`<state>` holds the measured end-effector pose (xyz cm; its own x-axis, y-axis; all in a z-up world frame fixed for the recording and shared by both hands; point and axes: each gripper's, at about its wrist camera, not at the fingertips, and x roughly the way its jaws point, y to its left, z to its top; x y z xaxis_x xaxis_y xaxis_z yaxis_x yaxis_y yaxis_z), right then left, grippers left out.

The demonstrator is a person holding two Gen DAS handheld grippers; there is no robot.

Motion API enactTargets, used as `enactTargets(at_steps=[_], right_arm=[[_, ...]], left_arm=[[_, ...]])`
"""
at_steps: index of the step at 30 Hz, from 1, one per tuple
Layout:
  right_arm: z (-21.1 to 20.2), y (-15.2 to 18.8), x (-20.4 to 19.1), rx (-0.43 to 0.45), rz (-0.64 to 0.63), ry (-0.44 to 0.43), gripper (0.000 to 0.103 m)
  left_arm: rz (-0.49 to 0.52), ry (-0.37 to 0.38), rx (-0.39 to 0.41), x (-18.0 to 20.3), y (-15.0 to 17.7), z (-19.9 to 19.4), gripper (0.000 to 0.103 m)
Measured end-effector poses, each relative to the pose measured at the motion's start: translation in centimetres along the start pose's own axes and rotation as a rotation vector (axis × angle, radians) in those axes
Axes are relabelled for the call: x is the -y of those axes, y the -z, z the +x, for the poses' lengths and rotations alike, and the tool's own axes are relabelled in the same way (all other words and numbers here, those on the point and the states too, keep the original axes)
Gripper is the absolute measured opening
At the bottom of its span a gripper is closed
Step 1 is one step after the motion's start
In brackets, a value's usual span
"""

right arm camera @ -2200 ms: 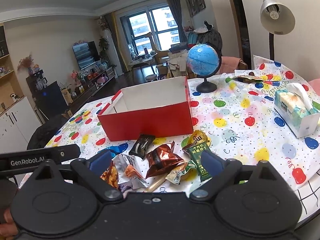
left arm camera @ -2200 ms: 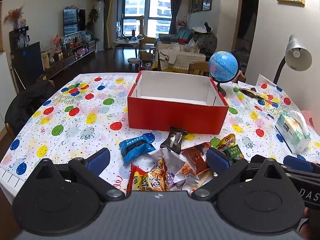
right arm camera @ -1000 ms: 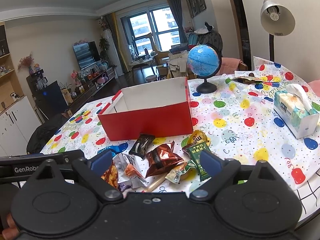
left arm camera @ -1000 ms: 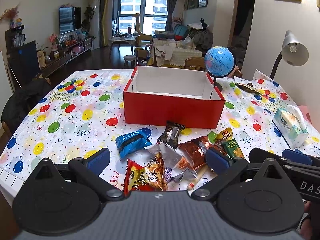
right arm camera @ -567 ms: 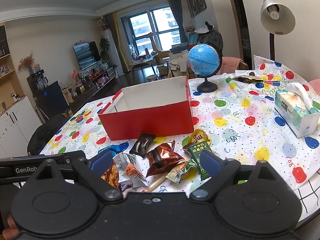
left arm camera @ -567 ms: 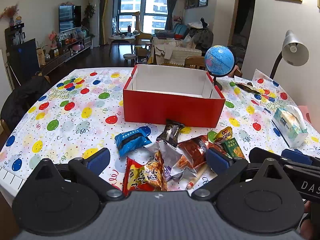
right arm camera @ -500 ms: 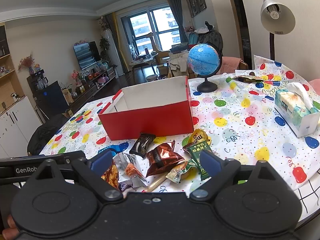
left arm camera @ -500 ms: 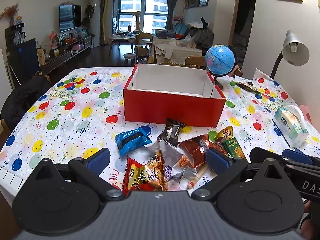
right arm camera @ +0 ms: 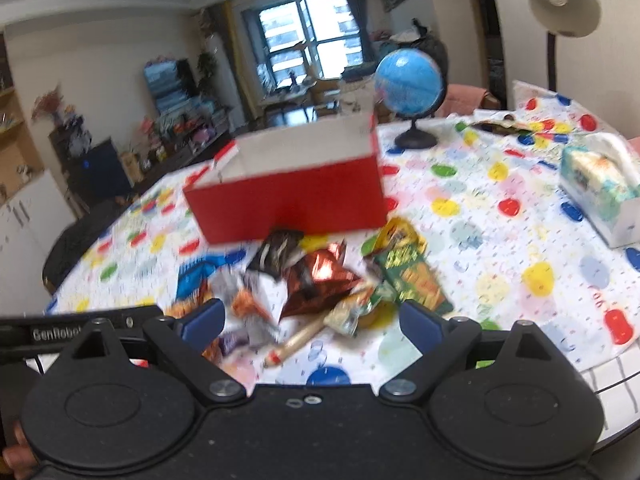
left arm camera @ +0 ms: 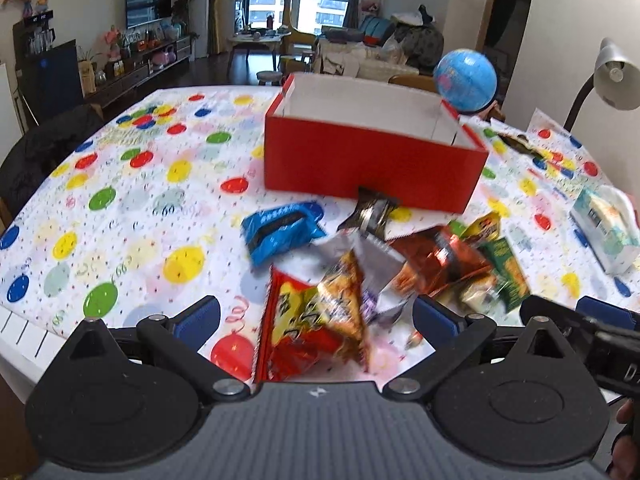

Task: Organize snacks
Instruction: 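Grasp the red-yellow chip bag with left gripper while right gripper grasps silver wrapper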

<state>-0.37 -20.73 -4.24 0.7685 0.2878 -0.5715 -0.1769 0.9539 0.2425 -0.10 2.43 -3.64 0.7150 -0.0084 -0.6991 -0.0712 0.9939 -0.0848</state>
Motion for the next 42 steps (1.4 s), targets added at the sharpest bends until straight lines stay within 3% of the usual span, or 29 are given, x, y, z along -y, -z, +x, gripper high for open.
enactTargets(at_steps=[12, 16, 20, 24, 29, 34, 37, 39, 42], right_arm=[[3.0, -0.8, -0.2, -0.001, -0.065, 0.021, 0.091], [4.2, -1.9, -0.4, 0.000, -0.089, -0.027, 0.089], [6.0, -2.8, -1.5, -0.024, -0.134, -0.113, 0.078], [8.3, -3.1, -3.1, -0.103, -0.158, -0.185, 0.071], [11.2, -3.3, -3.7, -0.188, -0.129, -0.206, 0.056], [12.8, -2.9, -4.2, -0.248, -0.122, -0.209, 0.038], [13.1, -2.6, -4.5, -0.252, -0.128, -0.194, 0.035], [13.0, -2.7, -4.5, -0.251, -0.125, -0.191, 0.028], [12.9, -2.6, -4.7, -0.245, -0.133, -0.175, 0.023]], left_arm=[[0.007, 0.026, -0.053, 0.1, -1.0, 2.7, 0.103], [-0.013, 0.027, -0.093, -0.2, -0.9, 4.1, 0.103], [-0.048, 0.068, -0.154, -0.9, -0.3, 5.6, 0.103], [-0.066, 0.083, -0.183, -1.5, -0.1, 6.5, 0.102], [-0.088, 0.132, -0.204, -1.9, -0.2, 7.1, 0.102], [-0.104, 0.130, -0.217, -2.4, -0.2, 7.6, 0.088], [-0.127, 0.141, -0.217, -2.9, -0.2, 7.5, 0.080], [-0.144, 0.153, -0.201, -3.2, -0.3, 7.2, 0.071], [-0.144, 0.140, -0.173, -3.2, -0.4, 6.8, 0.066]])
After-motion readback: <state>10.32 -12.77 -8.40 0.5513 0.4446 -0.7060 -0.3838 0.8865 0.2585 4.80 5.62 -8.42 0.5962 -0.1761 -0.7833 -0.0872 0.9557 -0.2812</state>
